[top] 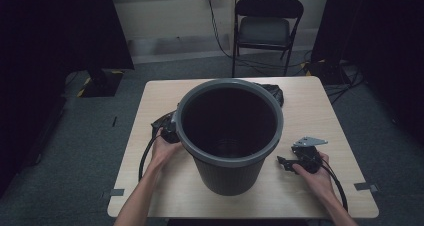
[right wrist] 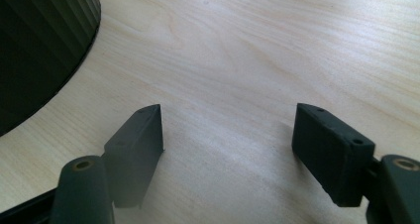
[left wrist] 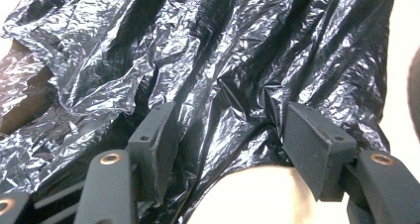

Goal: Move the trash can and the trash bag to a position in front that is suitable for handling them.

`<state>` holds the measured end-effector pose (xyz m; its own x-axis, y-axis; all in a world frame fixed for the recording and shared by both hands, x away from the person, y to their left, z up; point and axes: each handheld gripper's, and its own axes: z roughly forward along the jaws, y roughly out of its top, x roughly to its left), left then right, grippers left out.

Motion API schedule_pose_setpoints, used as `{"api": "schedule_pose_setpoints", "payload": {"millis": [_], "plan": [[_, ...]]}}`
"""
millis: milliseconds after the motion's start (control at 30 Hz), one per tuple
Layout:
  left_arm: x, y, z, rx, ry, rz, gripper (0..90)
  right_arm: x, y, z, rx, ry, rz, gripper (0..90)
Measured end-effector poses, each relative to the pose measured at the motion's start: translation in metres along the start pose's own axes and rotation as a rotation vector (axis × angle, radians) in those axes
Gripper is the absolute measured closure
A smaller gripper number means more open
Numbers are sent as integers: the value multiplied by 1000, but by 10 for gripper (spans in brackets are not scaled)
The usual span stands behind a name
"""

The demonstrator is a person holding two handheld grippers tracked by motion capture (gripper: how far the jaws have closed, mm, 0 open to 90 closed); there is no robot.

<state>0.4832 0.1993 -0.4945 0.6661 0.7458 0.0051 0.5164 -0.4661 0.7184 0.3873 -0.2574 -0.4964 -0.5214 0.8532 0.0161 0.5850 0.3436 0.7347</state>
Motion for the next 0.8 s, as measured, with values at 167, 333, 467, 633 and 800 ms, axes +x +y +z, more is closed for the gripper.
{"api": "schedule_pose_setpoints", "payload": {"millis": [167, 333, 467, 633, 800], "plan": [[-13, -19, -21, 3, -5, -4, 378, 1, 0, 0, -2, -4, -3, 266], [-29, -37, -36, -16, -15, 3, 367, 0, 0, 2, -9, -5, -2, 266], [-31, -39, -52, -38, -65, -1, 363, 0, 0, 2, -9, -12, -2, 266], [-11, -16, -58, -117, -46, -56, 363, 0, 2, 4, -12, -17, -1, 263], [12, 2, -37, -106, -11, -70, 379, 0, 3, 6, -14, -18, 0, 262]]}}
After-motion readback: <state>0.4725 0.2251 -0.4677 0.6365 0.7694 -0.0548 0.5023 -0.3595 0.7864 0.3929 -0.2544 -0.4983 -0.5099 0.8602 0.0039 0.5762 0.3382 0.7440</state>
